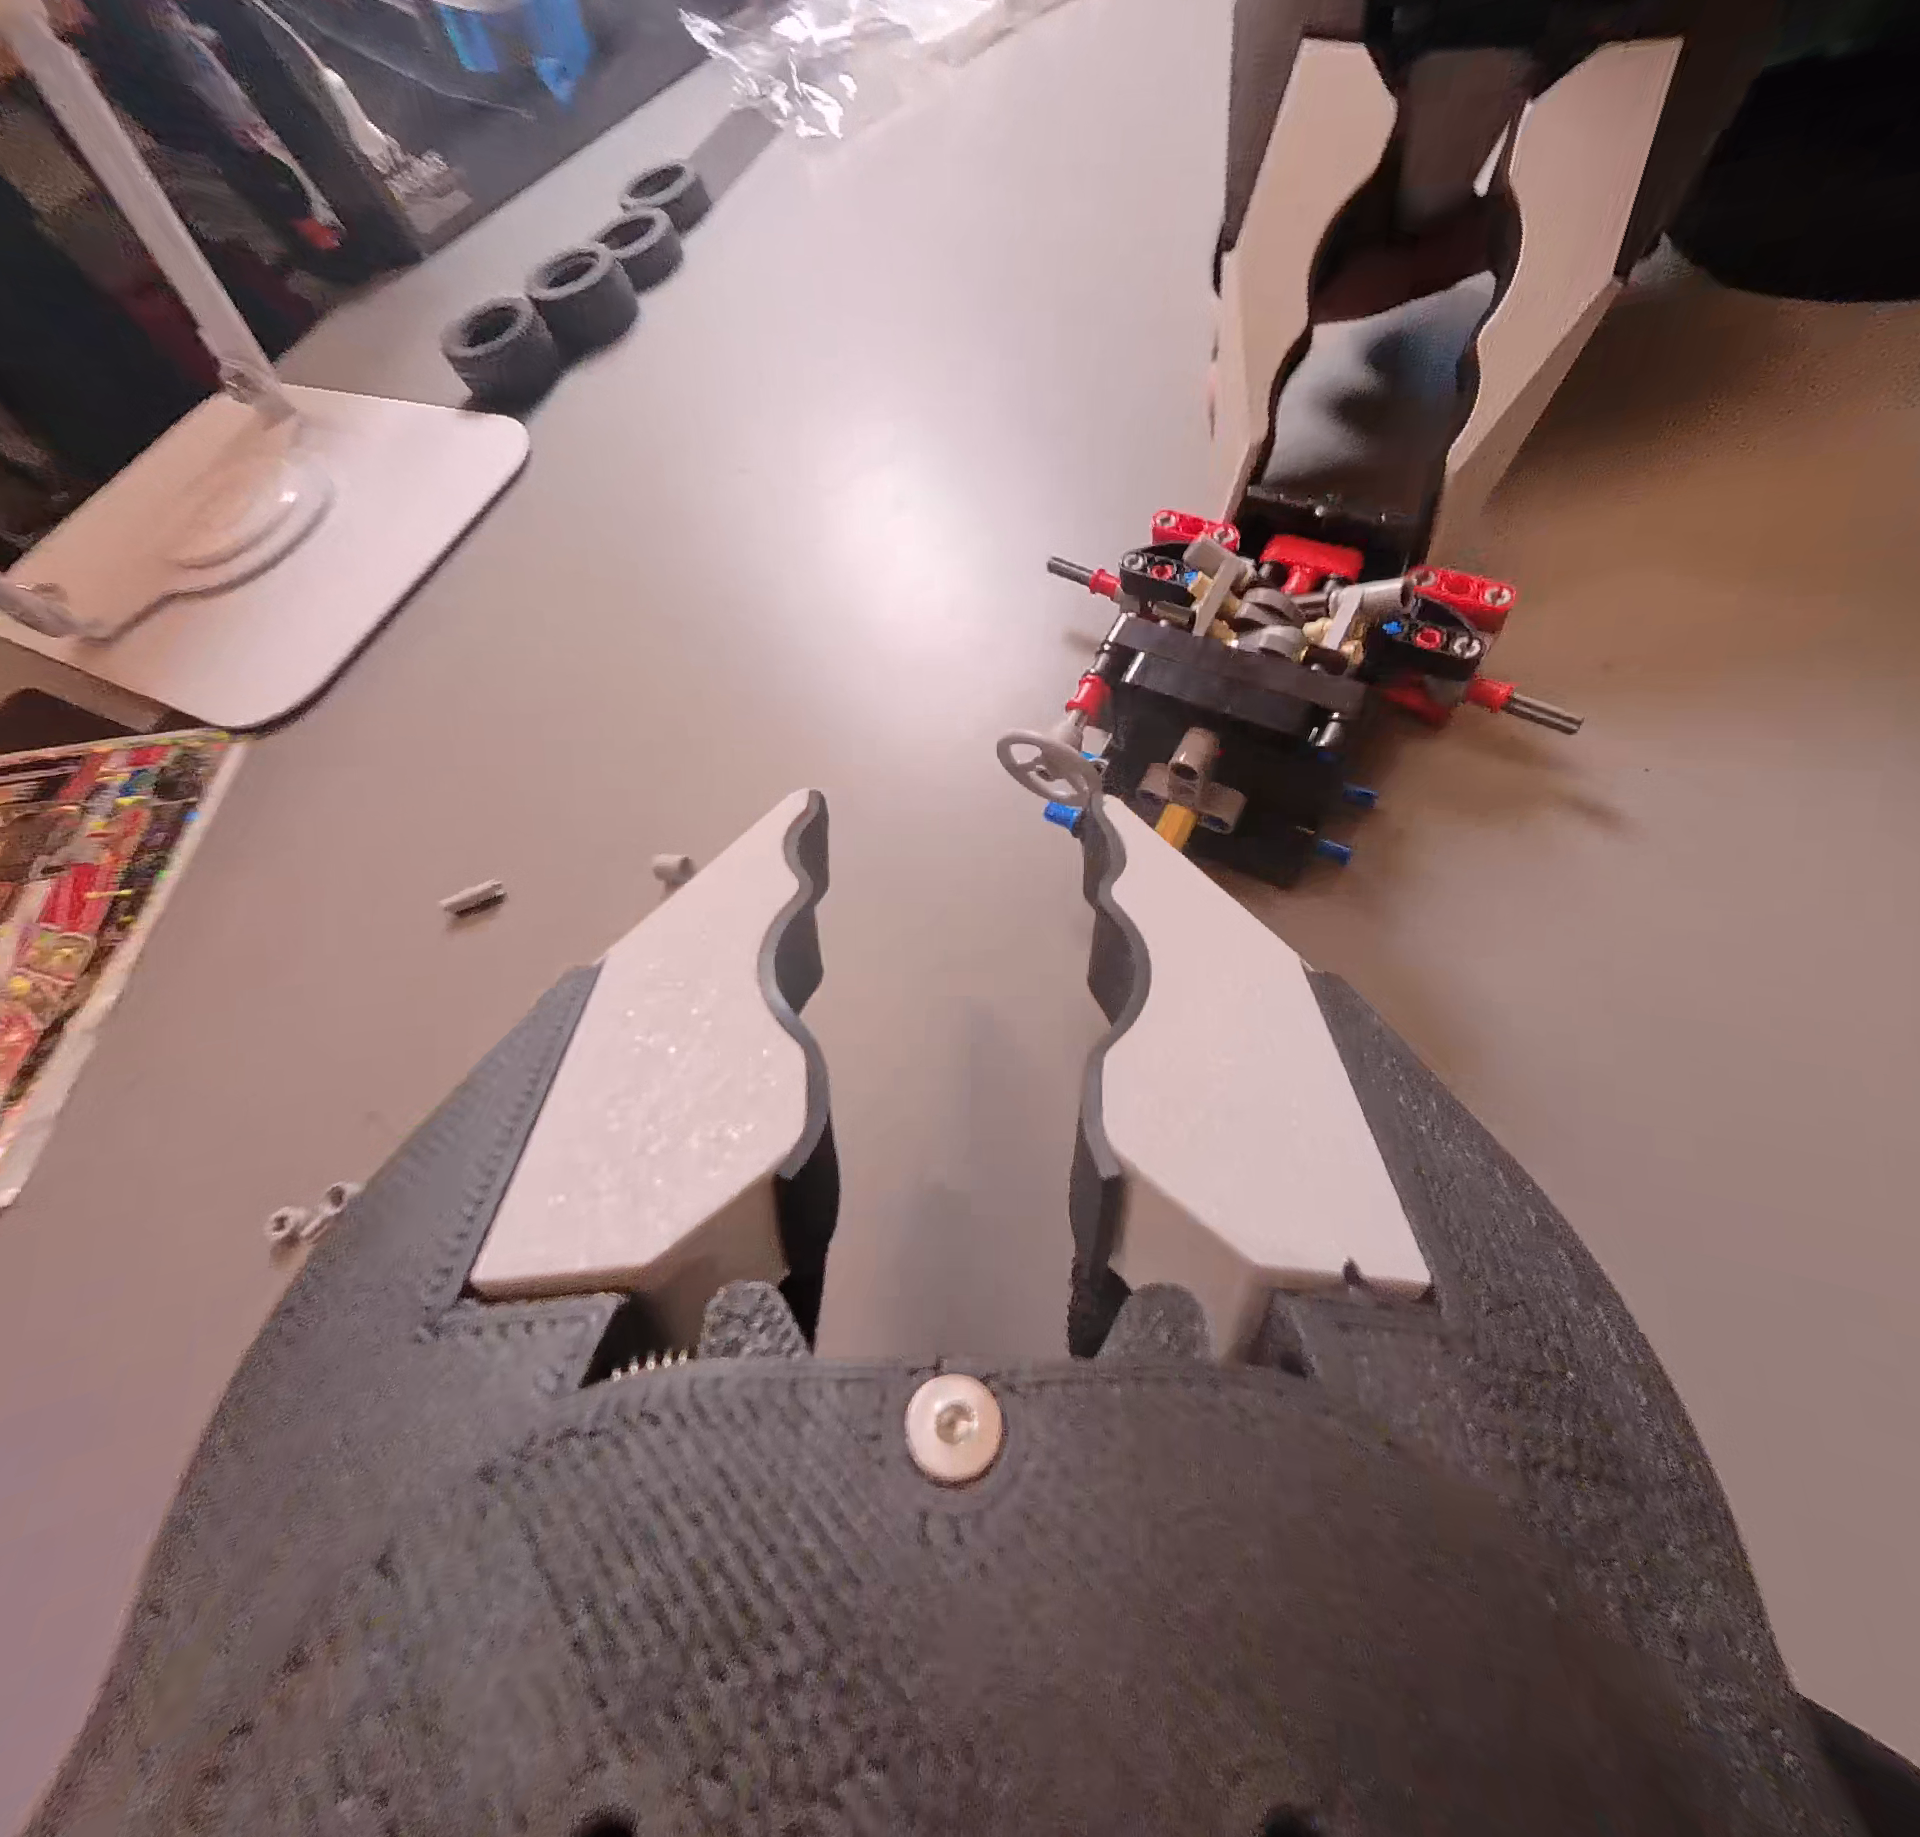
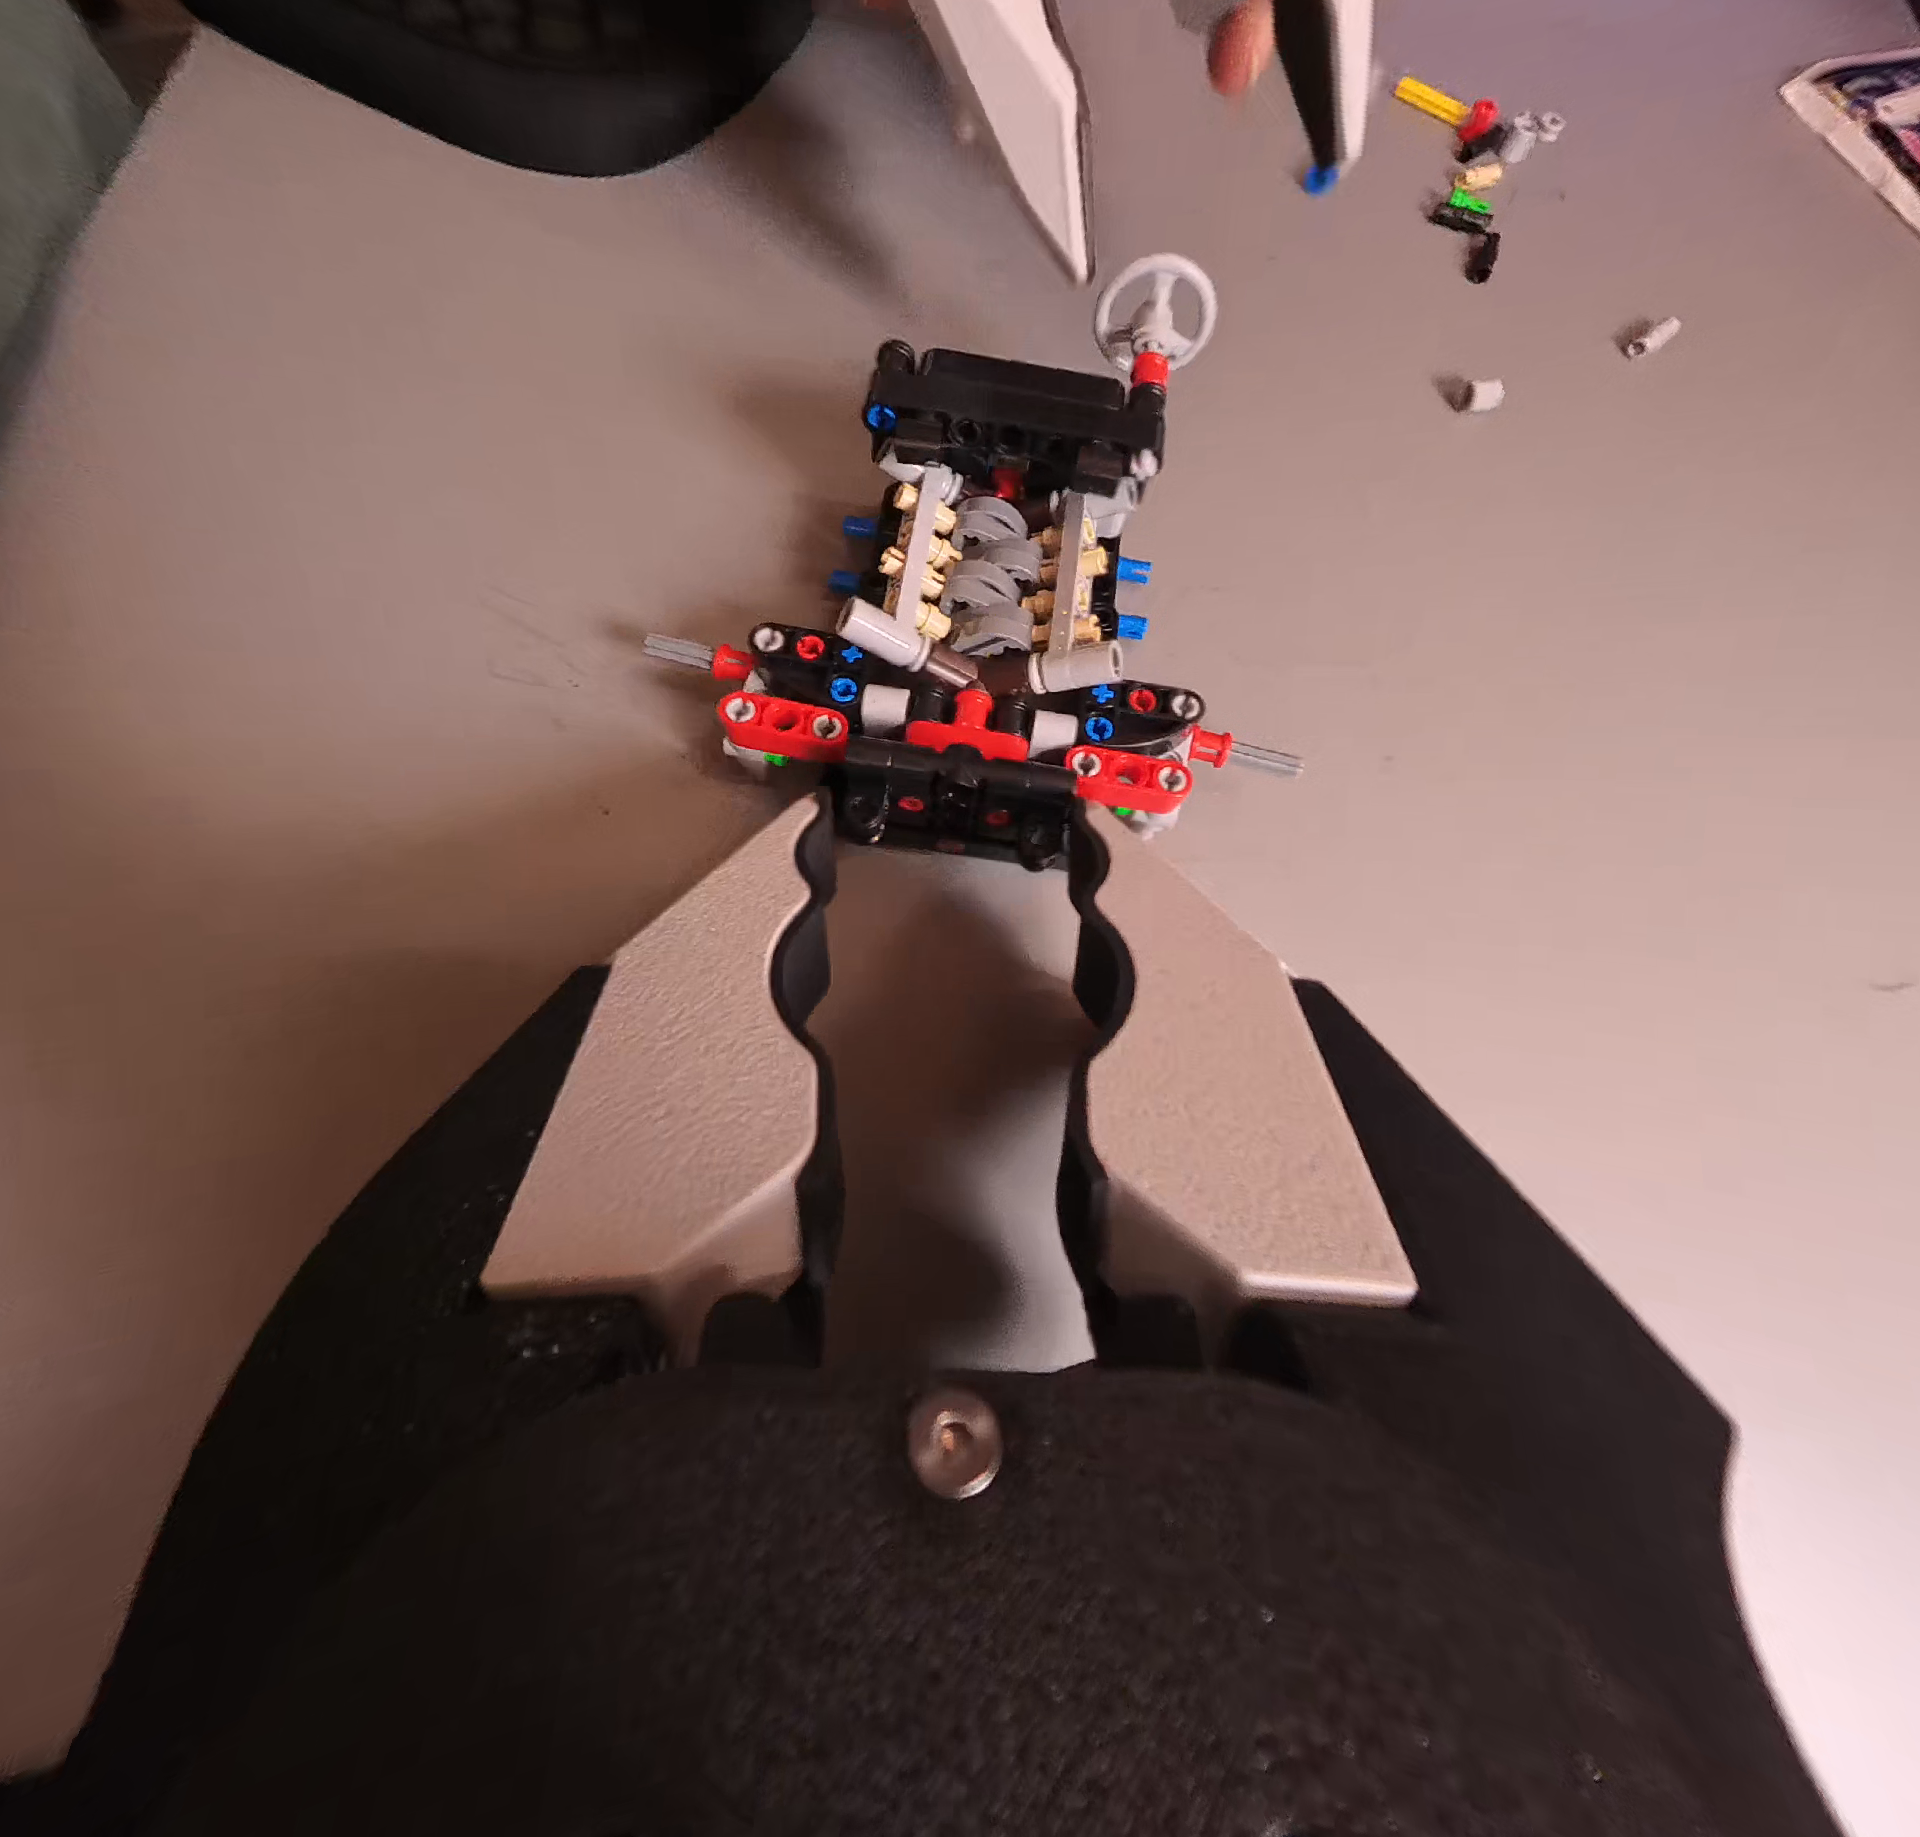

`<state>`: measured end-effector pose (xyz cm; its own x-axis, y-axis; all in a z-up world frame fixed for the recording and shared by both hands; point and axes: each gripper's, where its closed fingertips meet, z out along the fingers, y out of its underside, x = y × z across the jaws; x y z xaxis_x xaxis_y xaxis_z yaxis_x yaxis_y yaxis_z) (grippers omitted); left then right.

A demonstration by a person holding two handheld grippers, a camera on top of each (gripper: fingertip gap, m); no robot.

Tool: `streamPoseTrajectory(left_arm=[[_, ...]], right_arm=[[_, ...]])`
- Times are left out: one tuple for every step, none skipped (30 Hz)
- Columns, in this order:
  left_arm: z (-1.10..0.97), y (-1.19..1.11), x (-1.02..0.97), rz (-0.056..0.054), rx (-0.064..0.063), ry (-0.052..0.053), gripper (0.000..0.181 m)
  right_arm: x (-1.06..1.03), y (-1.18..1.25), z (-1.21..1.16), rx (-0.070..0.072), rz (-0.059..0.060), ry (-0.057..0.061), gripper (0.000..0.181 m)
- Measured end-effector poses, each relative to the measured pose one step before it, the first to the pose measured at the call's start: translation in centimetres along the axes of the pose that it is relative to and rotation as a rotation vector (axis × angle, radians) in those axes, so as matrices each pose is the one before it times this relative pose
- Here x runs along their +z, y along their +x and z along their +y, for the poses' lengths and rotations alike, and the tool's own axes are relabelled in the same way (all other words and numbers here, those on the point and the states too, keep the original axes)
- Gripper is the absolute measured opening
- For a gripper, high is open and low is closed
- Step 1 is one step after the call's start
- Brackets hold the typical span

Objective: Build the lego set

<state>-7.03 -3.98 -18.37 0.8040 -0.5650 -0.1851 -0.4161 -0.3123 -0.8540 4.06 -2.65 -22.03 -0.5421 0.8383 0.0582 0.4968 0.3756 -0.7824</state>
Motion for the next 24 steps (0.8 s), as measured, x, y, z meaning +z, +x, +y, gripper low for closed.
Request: streamPoseTrajectory(left_arm=[[-0.385,-0.063,-0.457,-0.0145,0.0010,0.0154,0.046],[-0.322,0.119,-0.353,-0.0079,-0.0006,0.0101,0.045],[-0.154,0.357,-0.232,0.0018,0.0029,-0.0021,0.044],[-0.028,0.657,-0.126,0.0141,0.0097,-0.0094,0.044],[-0.047,0.711,-0.060,0.0141,0.0140,-0.0050,0.045],[-0.047,0.740,-0.021,0.0139,0.0136,-0.0024,0.045],[0.046,0.749,0.020,0.0177,0.0099,-0.0081,0.045],[0.114,0.692,0.058,0.0167,0.0083,-0.0102,0.047],[0.113,0.599,0.103,0.0144,0.0077,-0.0075,0.047],[0.124,0.575,0.135,0.0154,0.0058,-0.0058,0.048],[0.156,0.485,0.176,0.0144,0.0042,-0.0070,0.049],[0.197,0.354,0.209,0.0095,0.0033,-0.0095,0.050],[0.208,0.287,0.226,0.0078,0.0025,-0.0108,0.051],[0.190,0.307,0.249,0.0104,0.0014,-0.0116,0.052],[0.162,0.328,0.282,0.0098,0.0018,-0.0123,0.052],[0.145,0.352,0.272,0.0088,0.0045,-0.0130,0.052],[0.141,0.422,0.269,0.0114,0.0070,-0.0143,0.052],[0.185,0.364,0.236,0.0103,0.0062,-0.0175,0.052],[0.204,0.197,0.182,0.0033,0.0032,-0.0176,0.051],[0.167,0.095,0.100,0.0022,0.0015,-0.0120,0.049],[0.148,0.060,0.065,0.0048,-0.0027,-0.0081,0.045],[0.180,0.024,0.060,0.0055,-0.0077,-0.0077,0.042],[0.201,-0.022,0.108,0.0038,-0.0111,-0.0095,0.041],[0.115,0.012,0.165,0.0048,-0.0095,-0.0063,0.040]], right_arm=[[0.044,0.015,0.067,0.0155,0.0287,-0.0118,0.042],[-0.008,-0.229,0.019,0.0170,0.0180,-0.0066,0.041],[-0.037,-0.276,0.012,0.0172,0.0177,-0.0065,0.041],[-0.031,-0.184,0.031,0.0186,0.0257,-0.0096,0.041],[-0.038,-0.173,0.033,0.0170,0.0266,-0.0078,0.041],[-0.036,-0.133,0.027,0.0206,0.0294,-0.0056,0.041],[-0.021,-0.030,0.035,0.0308,0.0344,-0.0055,0.041],[-0.020,0.032,0.053,0.0493,0.0376,-0.0060,0.041],[0.007,0.217,0.099,0.0755,0.0474,-0.0105,0.041],[0.018,0.105,0.057,0.0722,0.0395,-0.0021,0.041],[-0.026,0.113,0.012,0.0563,0.0433,0.0033,0.041],[-0.051,0.186,0.031,0.0280,0.0526,-0.0016,0.041],[-0.064,0.123,0.027,0.0051,0.0529,-0.0033,0.041],[-0.037,-0.387,0.075,-0.0184,0.0204,-0.0075,0.041],[-0.066,-1.066,-0.058,-0.0305,-0.0281,0.0026,0.043],[-0.116,-1.118,-0.232,-0.0158,-0.0427,0.0112,0.043],[-0.176,-0.597,-0.294,-0.0028,-0.0281,0.0123,0.044],[-0.266,0.011,-0.308,-0.0057,-0.0107,0.0114,0.044],[-0.389,0.178,-0.377,-0.0235,-0.0187,0.0199,0.044],[-0.457,0.100,-0.299,-0.0330,-0.0333,0.0198,0.043],[-0.479,0.226,-0.257,-0.0317,-0.0264,0.0191,0.041],[-0.418,0.410,-0.258,-0.0435,-0.0134,0.0251,0.041],[-0.269,0.423,0.037,-0.0629,-0.0112,0.0150,0.041],[-0.054,0.389,0.512,-0.0754,-0.0142,-0.0066,0.042]])
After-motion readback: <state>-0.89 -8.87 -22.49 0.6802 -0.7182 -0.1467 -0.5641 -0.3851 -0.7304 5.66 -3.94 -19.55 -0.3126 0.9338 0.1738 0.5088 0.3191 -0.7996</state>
